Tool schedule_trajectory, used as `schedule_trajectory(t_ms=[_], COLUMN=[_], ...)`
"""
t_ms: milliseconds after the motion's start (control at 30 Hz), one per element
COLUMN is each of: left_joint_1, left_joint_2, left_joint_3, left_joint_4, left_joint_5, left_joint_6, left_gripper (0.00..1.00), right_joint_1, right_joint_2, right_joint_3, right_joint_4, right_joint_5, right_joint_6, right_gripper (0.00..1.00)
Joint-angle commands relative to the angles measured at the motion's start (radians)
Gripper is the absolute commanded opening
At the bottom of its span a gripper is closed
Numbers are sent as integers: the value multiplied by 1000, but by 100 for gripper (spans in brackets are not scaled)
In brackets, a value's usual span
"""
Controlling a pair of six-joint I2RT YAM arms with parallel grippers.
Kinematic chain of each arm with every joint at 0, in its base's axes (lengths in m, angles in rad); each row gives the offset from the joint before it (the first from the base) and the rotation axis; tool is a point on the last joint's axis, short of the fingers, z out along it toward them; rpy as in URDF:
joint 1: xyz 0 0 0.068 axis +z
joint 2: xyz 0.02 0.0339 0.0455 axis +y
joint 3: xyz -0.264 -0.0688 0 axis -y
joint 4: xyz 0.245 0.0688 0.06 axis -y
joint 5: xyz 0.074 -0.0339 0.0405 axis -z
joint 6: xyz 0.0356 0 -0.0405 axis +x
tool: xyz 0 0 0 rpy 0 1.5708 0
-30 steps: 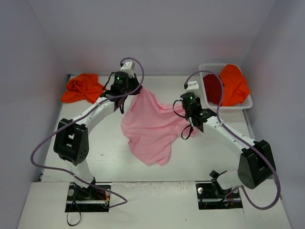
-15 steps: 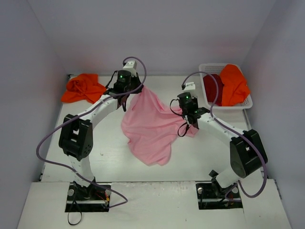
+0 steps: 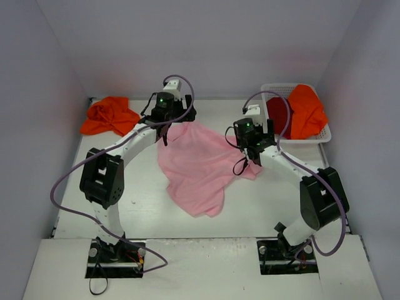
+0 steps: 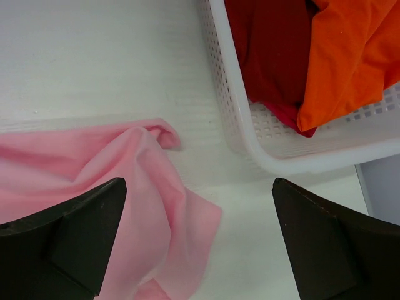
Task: Fold and stack the t-shirts
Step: Flatten the tshirt out
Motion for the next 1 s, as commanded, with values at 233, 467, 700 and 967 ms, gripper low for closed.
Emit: schedule_trajectory(t_ms=[233,467,700,967], left_joint_1=[-183,-312,-452,-510], left_joint_2=[-300,-432,-450,-483], left_joint_3=[-162,-315,-394,-503], left_joint_4=[13,-41,-115,-98], left_joint_5=[-168,-251,-348,-374], left_joint_6=[7,-105,-180,-323], left_gripper=[77,77,77,77], right_joint_1=[177,321,355,243], right_joint_2=[-226,-255,-256,-330], right_joint_3=[-27,-94,-160,-122], right_joint_4=[-78,-290,-293,-305], right_joint_5=[117,205,154,130], right_joint_6=[118,338,442,416], right_gripper=[100,100,99,97])
